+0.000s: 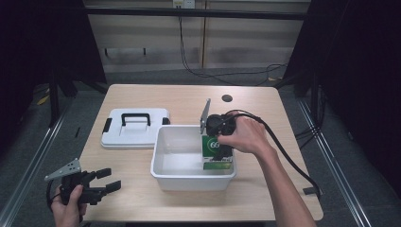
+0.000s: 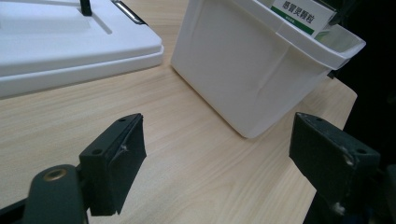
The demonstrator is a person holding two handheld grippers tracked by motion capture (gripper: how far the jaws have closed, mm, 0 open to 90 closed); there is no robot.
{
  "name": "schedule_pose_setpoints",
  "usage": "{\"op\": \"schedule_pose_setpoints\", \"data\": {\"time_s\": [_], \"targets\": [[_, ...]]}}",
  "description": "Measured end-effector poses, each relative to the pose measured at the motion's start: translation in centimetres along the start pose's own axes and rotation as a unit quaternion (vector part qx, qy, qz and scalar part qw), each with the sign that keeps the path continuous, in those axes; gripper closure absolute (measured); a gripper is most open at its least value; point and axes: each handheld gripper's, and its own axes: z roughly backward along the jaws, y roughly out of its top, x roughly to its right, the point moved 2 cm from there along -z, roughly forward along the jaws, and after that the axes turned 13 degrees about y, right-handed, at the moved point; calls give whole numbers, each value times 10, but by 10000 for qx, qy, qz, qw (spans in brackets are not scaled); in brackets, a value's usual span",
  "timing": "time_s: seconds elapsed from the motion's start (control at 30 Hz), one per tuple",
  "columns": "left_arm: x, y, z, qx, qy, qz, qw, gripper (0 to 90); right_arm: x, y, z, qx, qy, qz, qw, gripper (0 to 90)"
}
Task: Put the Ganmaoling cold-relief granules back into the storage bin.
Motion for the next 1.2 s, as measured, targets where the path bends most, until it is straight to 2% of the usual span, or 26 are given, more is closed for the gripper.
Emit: {"op": "schedule_pose_setpoints", "data": {"time_s": [0.03, 0.17, 0.5, 1.2], "targets": [[0, 0, 0, -1, 1, -4, 10000, 184, 0, 0, -1, -2, -17, -45, 10000, 157], [0, 0, 0, -2, 3, -3, 10000, 184, 2, -1, -8, -21, -40, 23, 10000, 156], [0, 0, 0, -1, 1, -1, 10000, 184, 7, -4, -24, -38, 63, -76, 9999, 155], [0, 0, -1, -25, -16, -18, 10000, 184, 11, -6, -43, -203, 58, -84, 9997, 154]]}}
